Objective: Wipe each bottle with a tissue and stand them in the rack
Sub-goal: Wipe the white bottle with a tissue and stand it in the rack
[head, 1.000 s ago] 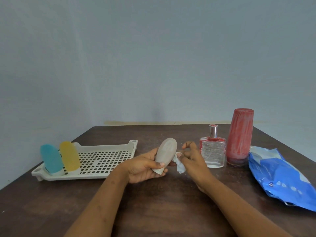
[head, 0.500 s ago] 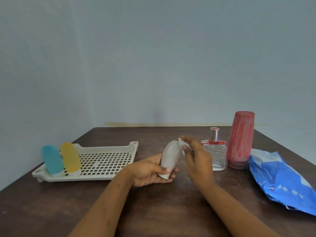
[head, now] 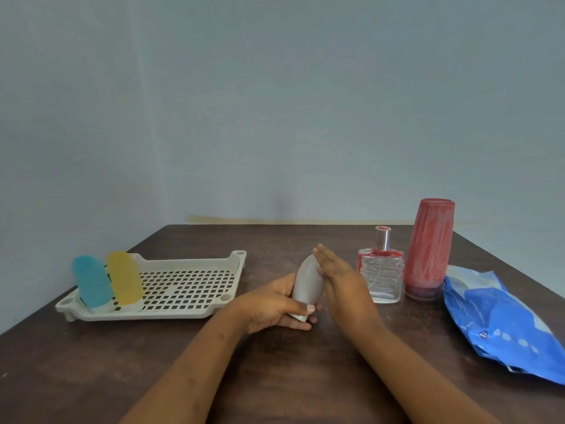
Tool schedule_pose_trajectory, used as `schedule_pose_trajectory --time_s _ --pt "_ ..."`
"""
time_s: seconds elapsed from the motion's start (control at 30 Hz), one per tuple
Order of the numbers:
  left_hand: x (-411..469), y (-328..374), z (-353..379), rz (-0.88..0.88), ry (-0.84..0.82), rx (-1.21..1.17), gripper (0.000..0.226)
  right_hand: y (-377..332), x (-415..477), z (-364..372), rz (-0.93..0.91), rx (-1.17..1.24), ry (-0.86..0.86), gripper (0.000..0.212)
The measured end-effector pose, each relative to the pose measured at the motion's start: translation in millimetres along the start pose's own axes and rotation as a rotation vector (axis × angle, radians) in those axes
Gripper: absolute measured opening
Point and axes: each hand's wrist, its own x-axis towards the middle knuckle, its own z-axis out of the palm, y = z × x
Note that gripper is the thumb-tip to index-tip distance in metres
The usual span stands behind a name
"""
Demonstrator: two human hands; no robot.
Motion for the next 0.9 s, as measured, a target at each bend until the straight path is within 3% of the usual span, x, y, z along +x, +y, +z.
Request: schedule_pose_trajectory --time_s 0.2,0.47,0.6,0.73,0.9 --pt "2 -2 0 0.046 0.025 -0.007 0.049 5 3 8 -0.252 -0.292 -0.201 0.082" --pt "2 -1 -2 0.064 0.088 -0.046 0.052 6 3 18 -0.459 -0.211 -0.18 0.035" --pt "2 2 -2 0.069 0.073 -0.091 0.049 2 1 9 -0.434 -0.17 -0.004 0.035" --pt "0 4 -1 0.032 0.037 -0.049 0.046 5 0 -4 -0.273 -0.031 0.056 0.046" --pt "-1 4 0 -0.004 -0.043 0.08 0.044 14 4 -11 -0.061 0.057 0.171 0.031"
